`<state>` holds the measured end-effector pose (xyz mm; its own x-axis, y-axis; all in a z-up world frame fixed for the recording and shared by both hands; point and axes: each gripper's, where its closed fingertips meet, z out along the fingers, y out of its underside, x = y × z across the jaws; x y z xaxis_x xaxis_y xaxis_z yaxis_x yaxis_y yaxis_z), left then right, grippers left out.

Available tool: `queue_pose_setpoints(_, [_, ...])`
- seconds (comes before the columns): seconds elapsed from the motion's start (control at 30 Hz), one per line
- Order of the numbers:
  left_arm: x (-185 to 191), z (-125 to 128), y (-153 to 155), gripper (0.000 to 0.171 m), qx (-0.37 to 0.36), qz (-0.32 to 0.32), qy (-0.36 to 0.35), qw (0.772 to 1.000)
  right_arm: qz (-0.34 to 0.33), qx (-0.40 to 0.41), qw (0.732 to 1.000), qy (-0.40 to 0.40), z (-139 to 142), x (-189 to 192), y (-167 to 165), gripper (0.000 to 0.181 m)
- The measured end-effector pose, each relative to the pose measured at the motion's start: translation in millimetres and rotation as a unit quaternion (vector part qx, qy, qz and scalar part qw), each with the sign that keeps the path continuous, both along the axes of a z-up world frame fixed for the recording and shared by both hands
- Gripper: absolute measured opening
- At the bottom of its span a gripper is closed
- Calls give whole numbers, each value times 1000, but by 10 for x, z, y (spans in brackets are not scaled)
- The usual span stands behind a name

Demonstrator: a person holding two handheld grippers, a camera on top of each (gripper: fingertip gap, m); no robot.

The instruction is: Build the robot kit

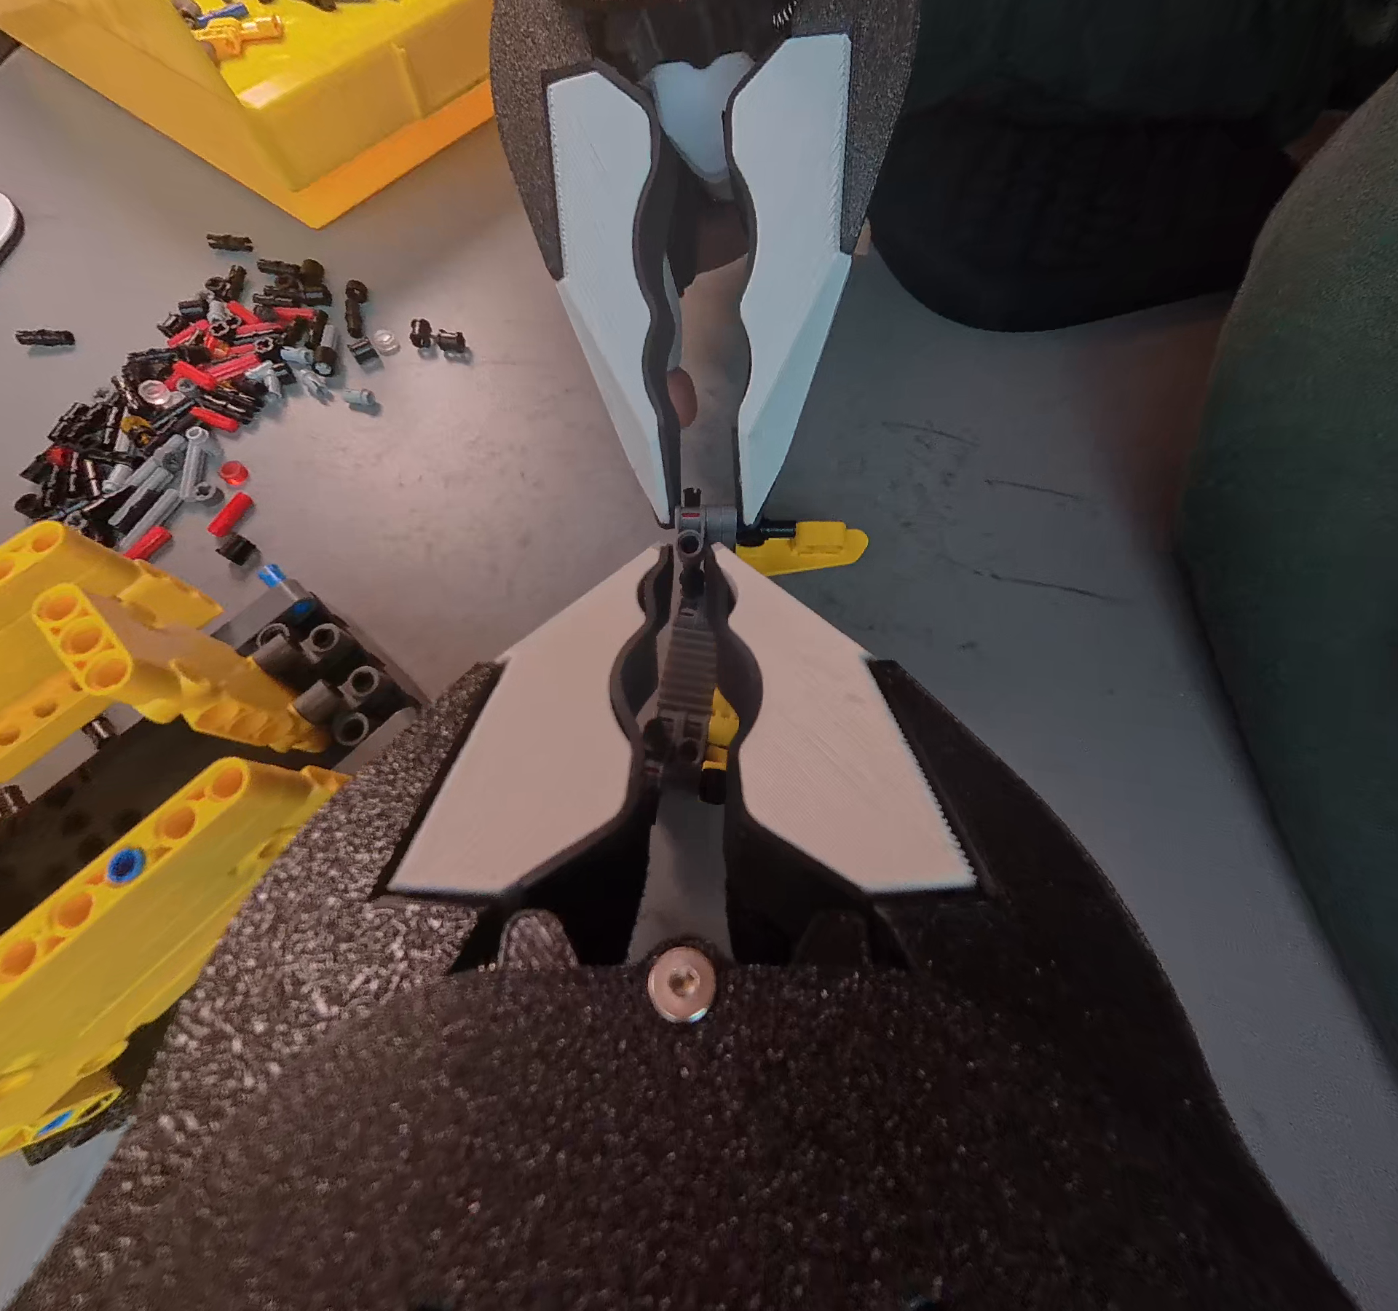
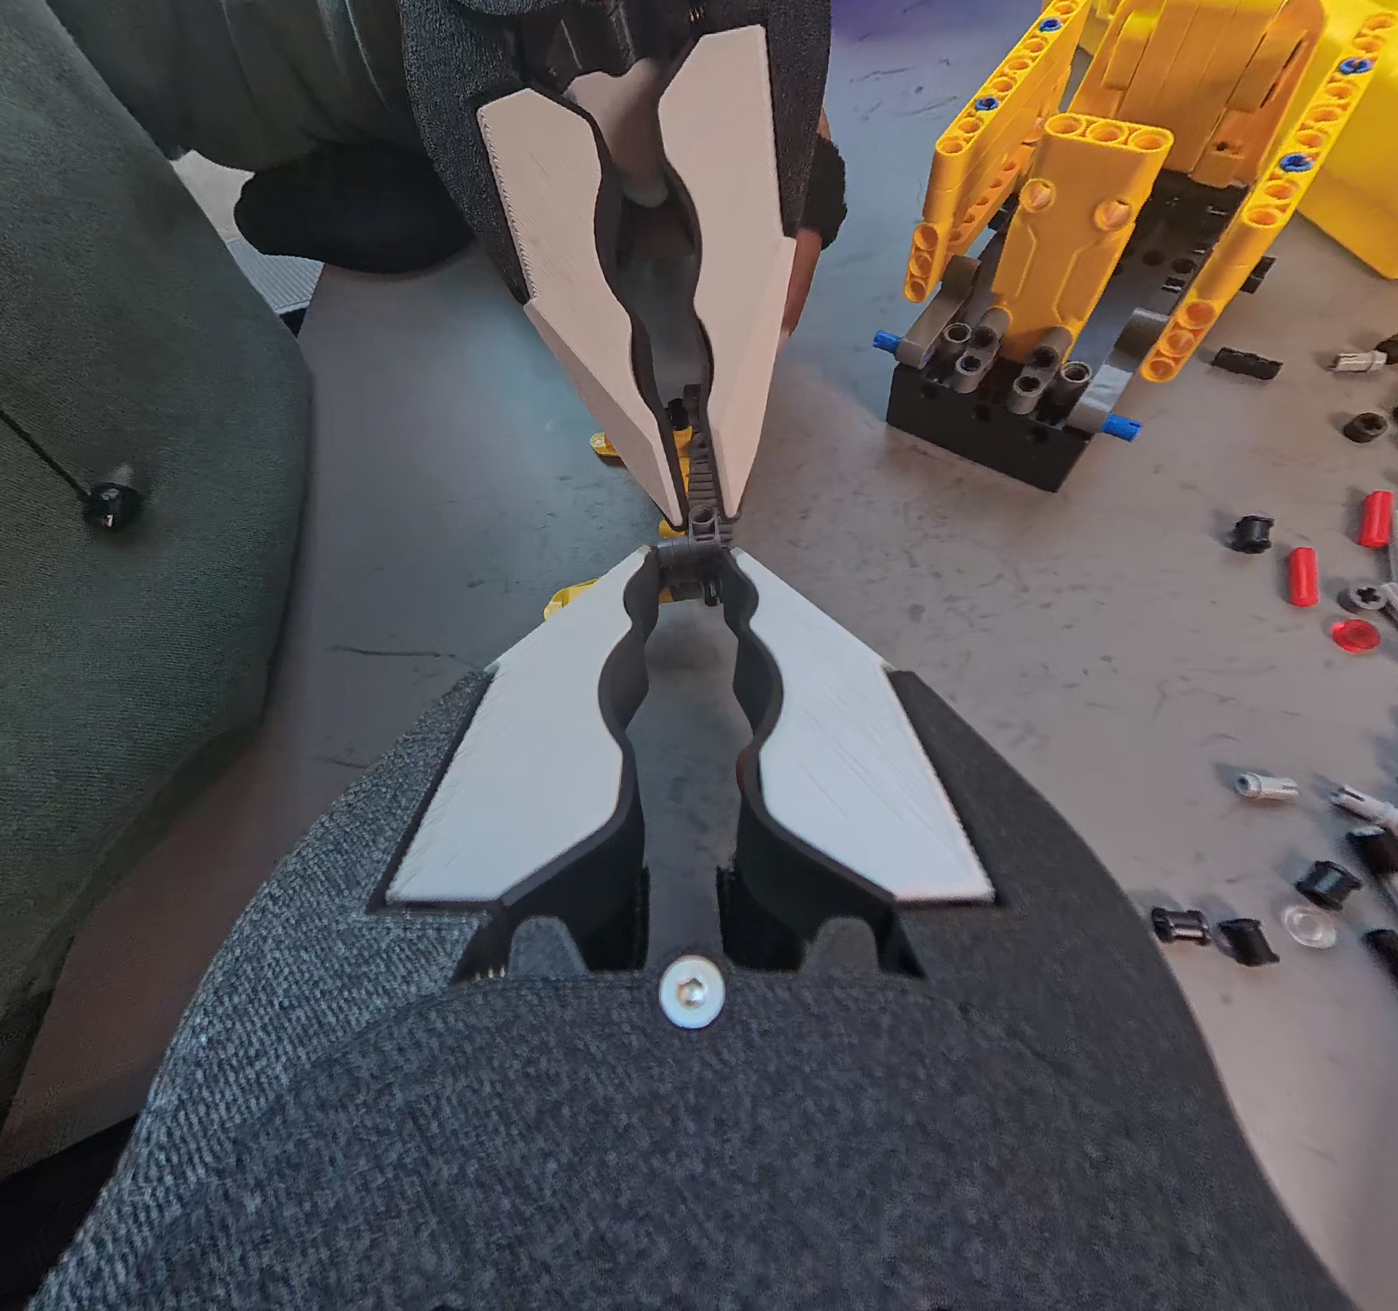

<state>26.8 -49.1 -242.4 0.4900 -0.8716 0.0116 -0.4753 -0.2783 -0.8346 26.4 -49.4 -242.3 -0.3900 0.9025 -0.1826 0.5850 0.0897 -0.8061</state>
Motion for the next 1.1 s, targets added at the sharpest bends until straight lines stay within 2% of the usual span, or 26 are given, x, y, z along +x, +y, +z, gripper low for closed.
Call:
queue_pose_setpoints(0.27, [28, -2, -1, 6, 2, -7, 0, 1000, -9, 15, 1000, -16, -25, 10, -16, 15])
queue_pose_setpoints(0.67, [11, -7, -10, 6, -7, -15, -7, 1000, -9, 33, 999, 10, 45, -26, -22, 15])
queue_pose_setpoints(1.1, [13, -19, -20, 5, -25, -21, -14, 999, -21, -21, 999, -20, 37, -27, -36, 14])
